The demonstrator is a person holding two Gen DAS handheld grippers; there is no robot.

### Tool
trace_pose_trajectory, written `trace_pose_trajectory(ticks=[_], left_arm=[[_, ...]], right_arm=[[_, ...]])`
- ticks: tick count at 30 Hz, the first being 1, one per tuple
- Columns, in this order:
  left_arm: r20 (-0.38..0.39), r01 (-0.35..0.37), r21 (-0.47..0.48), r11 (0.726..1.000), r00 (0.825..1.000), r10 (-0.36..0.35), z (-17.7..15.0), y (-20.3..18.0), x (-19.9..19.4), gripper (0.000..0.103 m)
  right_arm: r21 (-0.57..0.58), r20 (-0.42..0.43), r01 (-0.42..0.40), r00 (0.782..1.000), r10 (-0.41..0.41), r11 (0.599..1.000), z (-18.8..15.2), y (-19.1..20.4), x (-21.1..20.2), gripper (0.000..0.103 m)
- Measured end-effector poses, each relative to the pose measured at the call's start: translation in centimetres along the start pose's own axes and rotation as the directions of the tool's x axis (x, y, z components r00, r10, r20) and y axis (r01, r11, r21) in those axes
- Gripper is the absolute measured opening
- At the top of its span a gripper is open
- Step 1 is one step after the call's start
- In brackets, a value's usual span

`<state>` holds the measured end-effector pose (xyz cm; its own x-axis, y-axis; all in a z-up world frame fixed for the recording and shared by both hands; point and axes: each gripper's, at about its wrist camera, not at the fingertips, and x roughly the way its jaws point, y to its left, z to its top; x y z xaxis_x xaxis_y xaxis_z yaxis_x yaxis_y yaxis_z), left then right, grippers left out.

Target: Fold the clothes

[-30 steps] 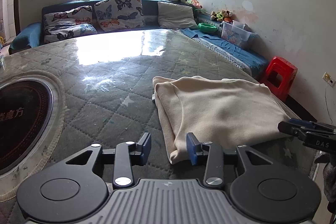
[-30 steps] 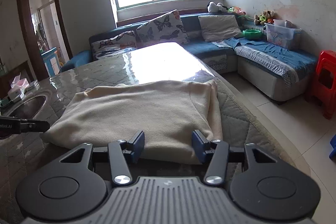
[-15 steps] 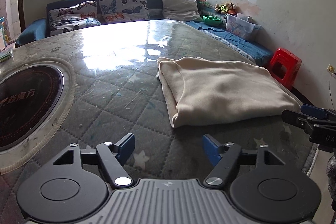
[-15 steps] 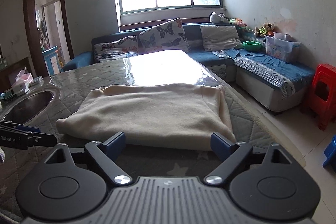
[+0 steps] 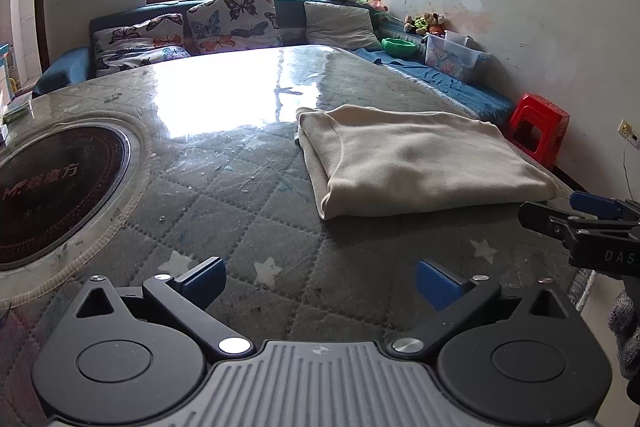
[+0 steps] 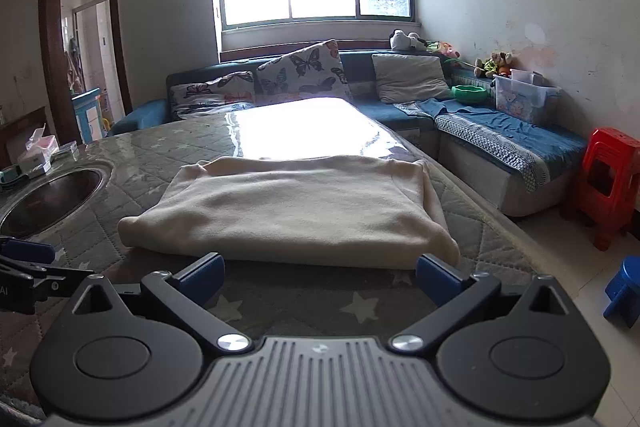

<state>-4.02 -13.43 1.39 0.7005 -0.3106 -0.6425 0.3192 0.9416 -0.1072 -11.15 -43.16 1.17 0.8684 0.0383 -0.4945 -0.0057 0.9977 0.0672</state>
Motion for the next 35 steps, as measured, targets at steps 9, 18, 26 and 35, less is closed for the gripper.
trace_pose_trajectory(ticks=[9,18,26,35], left_arm=[[0.008,-0.025,0.001,1.000,1.000,0.025,-1.0,-0.2,-0.7,0.103],[0.015,-0.024,0.006,1.000,1.000,0.024,-1.7,-0.8,-1.4,0.103],[0.017,-0.006,0.016,1.000,1.000,0.006,-2.0,-1.6,-1.8,0.103],[0.021,0.003,0.022,1.000,1.000,-0.003,-2.2,-2.0,-2.0,0.103]], right_arm=[[0.025,0.003,0.021,1.000,-0.022,0.999,-0.4,0.7,-0.5,0.103],[0.021,0.011,0.035,0.999,-0.035,0.999,-1.0,1.2,-0.8,0.103],[0.011,0.012,0.033,0.999,-0.033,0.999,-1.4,1.6,-1.3,0.103],[0.009,0.018,0.030,0.999,-0.030,1.000,-1.4,1.8,-1.7,0.103]])
